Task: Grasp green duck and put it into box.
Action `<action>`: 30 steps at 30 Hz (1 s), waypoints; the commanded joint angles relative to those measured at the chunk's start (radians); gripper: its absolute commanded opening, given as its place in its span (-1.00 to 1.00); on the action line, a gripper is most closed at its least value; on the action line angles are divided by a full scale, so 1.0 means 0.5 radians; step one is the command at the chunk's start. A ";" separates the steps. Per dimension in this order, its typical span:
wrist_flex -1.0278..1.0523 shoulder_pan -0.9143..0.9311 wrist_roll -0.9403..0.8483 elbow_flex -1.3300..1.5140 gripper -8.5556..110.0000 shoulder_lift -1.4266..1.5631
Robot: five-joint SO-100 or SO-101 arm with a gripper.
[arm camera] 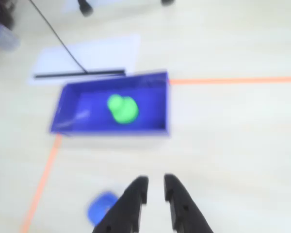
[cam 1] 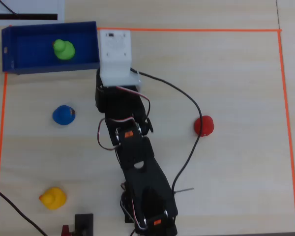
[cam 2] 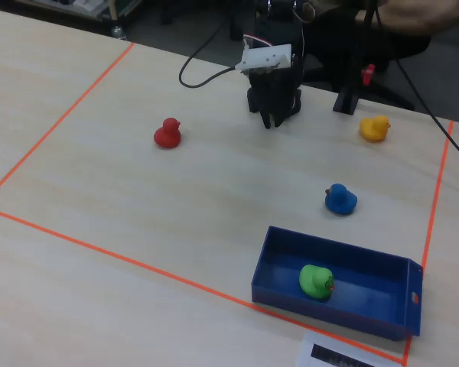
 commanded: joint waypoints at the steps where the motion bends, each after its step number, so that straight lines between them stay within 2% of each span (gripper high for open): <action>1: -0.107 0.095 -0.061 0.853 -0.85 0.653; 9: 0.031 0.239 -0.120 1.721 -0.85 1.506; 16: 0.276 0.249 -0.110 2.132 -0.85 1.942; 21: 0.472 0.270 -0.025 2.206 -0.85 1.945; 28: 1.043 0.245 -0.031 2.209 -0.85 1.945; 30: 1.037 0.276 0.028 2.209 -0.85 1.945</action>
